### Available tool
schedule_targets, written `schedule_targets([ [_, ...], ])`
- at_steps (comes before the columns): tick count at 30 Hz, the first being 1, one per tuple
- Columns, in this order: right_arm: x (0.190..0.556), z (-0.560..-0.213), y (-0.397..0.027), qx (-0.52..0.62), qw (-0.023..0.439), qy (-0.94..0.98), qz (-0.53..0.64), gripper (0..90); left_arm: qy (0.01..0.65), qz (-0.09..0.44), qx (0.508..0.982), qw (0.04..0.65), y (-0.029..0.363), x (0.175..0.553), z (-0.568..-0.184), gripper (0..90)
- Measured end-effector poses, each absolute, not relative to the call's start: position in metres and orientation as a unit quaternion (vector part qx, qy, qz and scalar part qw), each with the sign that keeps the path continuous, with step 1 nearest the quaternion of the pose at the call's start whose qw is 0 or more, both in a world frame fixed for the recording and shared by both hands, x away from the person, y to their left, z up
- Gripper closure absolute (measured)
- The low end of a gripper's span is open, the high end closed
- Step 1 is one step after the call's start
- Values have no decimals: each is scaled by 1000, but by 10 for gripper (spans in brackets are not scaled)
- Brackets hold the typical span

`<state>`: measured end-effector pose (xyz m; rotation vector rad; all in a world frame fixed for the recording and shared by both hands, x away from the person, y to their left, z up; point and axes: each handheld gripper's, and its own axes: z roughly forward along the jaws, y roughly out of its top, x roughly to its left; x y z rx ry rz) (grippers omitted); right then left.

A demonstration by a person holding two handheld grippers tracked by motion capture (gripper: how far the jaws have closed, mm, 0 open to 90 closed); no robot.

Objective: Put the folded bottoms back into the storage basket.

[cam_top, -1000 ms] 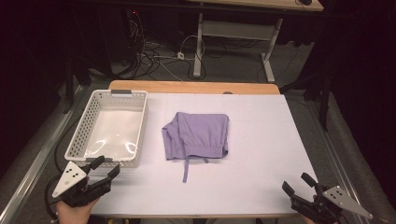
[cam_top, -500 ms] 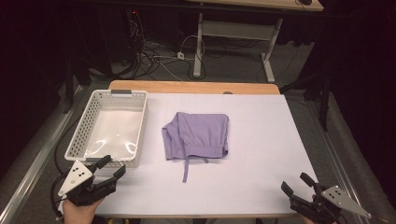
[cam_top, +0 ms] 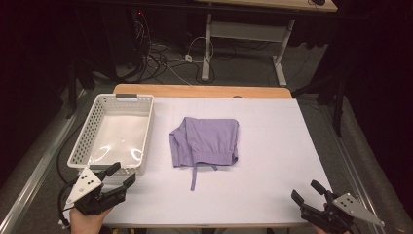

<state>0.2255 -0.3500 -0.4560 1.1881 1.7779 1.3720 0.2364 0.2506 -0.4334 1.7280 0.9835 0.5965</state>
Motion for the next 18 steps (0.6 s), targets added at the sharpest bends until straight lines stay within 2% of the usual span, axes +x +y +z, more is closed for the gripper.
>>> schedule_targets([
  [18, 226, -456, -349, 445, 293, 671, 515, 208, 394, 245, 722, 514, 240, 238, -429, 339],
])
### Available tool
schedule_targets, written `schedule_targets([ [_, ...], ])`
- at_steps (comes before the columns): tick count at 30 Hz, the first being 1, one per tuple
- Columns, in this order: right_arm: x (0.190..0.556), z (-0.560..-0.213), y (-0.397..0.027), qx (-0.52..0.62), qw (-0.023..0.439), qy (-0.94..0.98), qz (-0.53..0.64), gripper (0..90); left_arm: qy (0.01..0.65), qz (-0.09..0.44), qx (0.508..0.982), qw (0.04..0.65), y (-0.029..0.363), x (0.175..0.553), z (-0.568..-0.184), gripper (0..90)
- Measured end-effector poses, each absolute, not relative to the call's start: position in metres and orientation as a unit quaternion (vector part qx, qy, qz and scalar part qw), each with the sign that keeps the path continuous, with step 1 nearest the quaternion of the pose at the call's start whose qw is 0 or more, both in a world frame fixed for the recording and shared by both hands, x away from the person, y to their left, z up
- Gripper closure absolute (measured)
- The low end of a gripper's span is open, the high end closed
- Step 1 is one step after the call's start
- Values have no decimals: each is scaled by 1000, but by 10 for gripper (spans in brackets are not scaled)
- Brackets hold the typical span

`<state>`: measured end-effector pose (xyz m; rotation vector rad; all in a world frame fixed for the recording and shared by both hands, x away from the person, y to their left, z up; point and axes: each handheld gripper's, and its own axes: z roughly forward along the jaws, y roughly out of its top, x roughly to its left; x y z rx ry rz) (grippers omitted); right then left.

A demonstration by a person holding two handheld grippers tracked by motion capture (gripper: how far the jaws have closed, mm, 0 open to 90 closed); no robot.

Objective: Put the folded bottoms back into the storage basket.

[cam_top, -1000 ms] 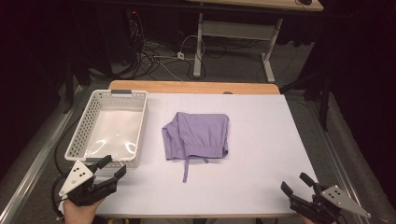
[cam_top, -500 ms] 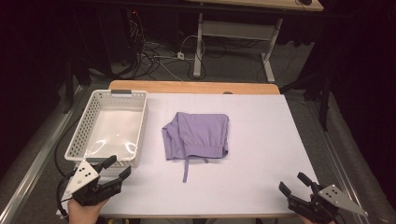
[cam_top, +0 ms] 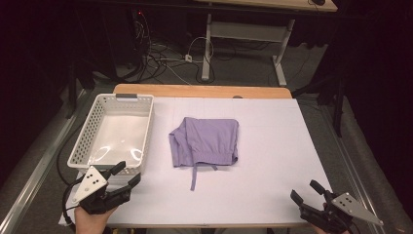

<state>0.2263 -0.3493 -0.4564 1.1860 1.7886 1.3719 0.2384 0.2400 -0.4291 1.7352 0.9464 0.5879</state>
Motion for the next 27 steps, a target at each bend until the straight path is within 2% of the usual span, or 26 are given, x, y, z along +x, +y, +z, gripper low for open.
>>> schedule_targets([
  [27, 225, -456, -351, 446, 293, 669, 518, 208, 359, 224, 740, 523, 210, 254, -421, 339],
])
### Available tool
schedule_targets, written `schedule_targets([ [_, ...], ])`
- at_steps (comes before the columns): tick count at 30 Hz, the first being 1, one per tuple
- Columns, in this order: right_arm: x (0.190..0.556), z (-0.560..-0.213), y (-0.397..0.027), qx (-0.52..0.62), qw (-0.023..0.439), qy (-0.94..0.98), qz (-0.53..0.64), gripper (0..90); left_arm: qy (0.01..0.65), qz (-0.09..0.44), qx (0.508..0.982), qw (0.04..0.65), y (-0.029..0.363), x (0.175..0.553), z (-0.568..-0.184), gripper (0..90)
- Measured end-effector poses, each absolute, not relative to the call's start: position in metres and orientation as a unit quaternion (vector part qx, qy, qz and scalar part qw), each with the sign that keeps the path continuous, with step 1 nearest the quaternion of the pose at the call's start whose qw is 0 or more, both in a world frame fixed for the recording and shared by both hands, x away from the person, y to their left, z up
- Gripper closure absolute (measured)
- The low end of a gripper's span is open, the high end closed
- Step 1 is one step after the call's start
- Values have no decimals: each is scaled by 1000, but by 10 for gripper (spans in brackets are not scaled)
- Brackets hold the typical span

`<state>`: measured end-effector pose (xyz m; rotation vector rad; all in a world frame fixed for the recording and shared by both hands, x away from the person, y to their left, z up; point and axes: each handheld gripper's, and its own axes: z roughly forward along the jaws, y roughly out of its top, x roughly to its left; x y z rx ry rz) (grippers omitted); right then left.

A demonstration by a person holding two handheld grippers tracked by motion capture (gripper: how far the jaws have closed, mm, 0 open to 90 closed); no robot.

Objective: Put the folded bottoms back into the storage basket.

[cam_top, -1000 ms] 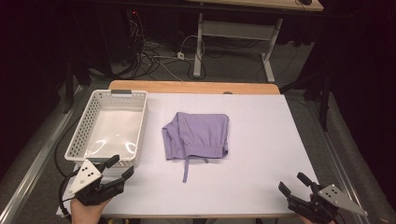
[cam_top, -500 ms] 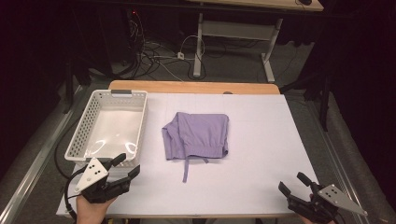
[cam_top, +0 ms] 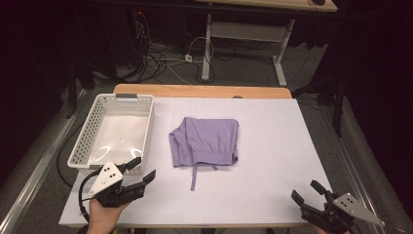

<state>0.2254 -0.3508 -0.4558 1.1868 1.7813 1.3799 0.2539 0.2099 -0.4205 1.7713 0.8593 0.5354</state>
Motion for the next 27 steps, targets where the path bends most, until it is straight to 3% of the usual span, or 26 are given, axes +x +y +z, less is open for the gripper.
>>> schedule_targets([
  [27, 226, -456, -350, 441, 290, 672, 519, 208, 339, 196, 755, 526, 179, 267, -421, 338],
])
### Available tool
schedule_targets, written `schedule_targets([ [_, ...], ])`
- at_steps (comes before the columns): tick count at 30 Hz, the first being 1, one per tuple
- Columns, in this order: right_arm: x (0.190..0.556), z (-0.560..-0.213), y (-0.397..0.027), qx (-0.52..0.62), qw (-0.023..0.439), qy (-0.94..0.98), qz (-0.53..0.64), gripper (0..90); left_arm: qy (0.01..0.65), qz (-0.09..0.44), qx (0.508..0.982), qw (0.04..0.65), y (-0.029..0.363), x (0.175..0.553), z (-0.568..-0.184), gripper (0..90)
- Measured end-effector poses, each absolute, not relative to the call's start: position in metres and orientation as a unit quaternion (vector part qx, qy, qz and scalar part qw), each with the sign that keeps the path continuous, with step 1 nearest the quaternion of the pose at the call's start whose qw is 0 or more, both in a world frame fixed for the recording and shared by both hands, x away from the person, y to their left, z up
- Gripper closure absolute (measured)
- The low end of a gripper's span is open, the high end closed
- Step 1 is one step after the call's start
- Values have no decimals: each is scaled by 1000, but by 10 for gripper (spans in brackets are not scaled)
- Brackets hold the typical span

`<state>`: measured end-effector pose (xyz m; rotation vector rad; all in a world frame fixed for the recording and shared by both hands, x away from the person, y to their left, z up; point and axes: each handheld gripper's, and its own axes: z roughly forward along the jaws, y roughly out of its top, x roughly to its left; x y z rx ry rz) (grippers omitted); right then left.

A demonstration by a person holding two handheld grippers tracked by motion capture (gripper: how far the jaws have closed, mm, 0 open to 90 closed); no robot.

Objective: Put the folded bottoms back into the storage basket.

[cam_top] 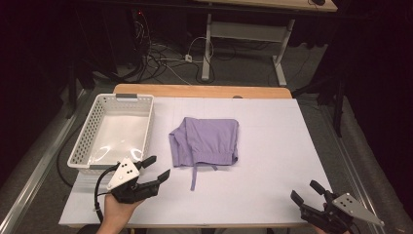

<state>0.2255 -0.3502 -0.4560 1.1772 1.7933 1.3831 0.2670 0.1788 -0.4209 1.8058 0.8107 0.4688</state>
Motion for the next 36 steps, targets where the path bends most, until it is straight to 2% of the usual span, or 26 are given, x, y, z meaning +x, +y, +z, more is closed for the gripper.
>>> schedule_targets([
  [25, 226, -456, -350, 441, 287, 674, 519, 208, 310, 172, 775, 524, 145, 278, -424, 312],
  [36, 226, -456, -350, 441, 285, 674, 519, 206, 315, 162, 772, 528, 135, 283, -422, 294],
])
